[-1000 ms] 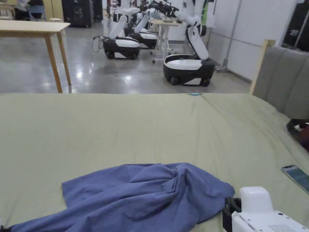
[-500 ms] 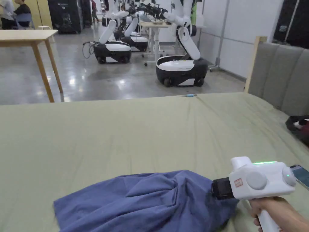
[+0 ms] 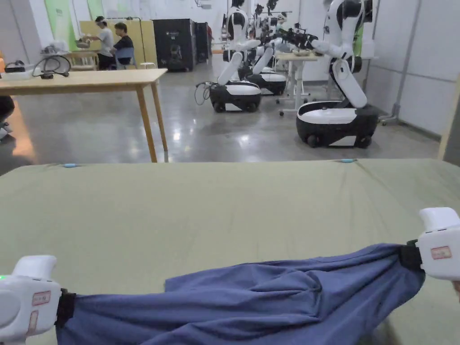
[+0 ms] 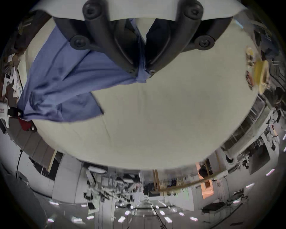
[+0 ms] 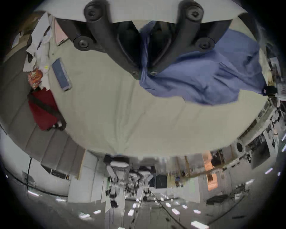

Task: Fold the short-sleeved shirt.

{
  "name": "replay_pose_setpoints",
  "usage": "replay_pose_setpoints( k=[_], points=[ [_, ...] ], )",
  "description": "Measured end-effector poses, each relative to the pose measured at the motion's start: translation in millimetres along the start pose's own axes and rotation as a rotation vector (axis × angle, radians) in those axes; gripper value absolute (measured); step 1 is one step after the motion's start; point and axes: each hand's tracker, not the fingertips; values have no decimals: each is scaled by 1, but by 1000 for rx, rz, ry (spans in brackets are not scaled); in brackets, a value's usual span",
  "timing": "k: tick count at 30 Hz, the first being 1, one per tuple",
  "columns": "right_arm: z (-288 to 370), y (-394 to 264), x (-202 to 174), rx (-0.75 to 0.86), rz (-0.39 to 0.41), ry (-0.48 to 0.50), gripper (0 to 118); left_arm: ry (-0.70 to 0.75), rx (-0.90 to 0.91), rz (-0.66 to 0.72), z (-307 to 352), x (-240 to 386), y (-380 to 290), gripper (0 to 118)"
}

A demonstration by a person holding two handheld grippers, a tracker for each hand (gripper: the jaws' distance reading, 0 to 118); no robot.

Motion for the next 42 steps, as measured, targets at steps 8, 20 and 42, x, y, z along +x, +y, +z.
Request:
replay_pose_setpoints(
  k=[8, 20, 42],
  points=[
    [90, 63, 3, 170, 50, -12, 6, 97, 204, 1, 101, -31, 78, 6],
    [106, 161, 9, 292, 33, -55, 6, 175, 337, -25, 128, -7, 194, 5],
    [-44, 238, -10, 259, 0, -127, 6, 315, 369, 21, 11, 13, 271, 5]
  ],
)
